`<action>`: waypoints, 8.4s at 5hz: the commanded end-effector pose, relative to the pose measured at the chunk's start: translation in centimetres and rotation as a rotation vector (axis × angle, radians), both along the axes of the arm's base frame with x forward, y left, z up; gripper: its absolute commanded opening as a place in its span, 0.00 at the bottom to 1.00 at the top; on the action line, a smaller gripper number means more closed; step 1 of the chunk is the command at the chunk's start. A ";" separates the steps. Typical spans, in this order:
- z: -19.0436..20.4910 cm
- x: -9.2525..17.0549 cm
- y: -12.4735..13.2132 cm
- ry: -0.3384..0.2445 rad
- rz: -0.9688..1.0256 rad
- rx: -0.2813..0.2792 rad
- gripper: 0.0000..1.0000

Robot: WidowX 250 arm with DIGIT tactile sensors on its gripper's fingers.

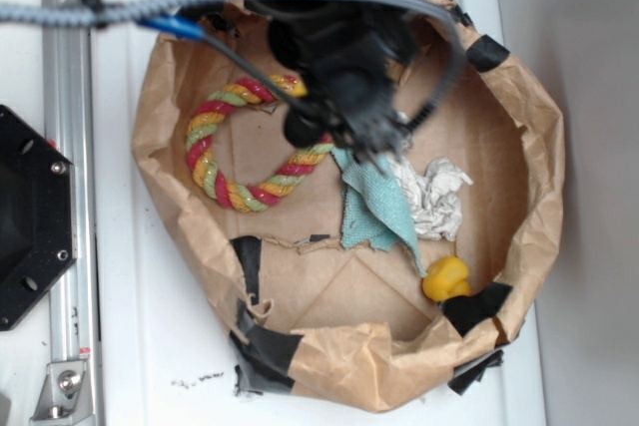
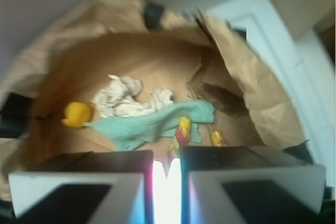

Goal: Grab the multicolored rope.

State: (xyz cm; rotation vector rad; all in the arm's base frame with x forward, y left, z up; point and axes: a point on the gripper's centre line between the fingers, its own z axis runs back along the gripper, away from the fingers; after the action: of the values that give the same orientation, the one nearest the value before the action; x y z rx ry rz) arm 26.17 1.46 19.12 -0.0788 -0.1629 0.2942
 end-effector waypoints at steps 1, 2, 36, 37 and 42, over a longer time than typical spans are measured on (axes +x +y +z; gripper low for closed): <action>-1.1 -1.6 0.0 0.002 -0.051 0.050 1.00; -5.4 -1.8 0.4 0.067 -0.072 0.023 1.00; -14.5 -3.5 -1.2 0.063 -0.115 -0.129 1.00; -15.8 -3.9 -1.8 0.117 -0.168 -0.133 1.00; -16.5 -7.6 -2.5 0.259 -0.336 -0.093 1.00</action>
State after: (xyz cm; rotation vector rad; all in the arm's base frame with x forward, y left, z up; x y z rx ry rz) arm 19.25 -1.25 2.19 -0.1623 0.1449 -0.0121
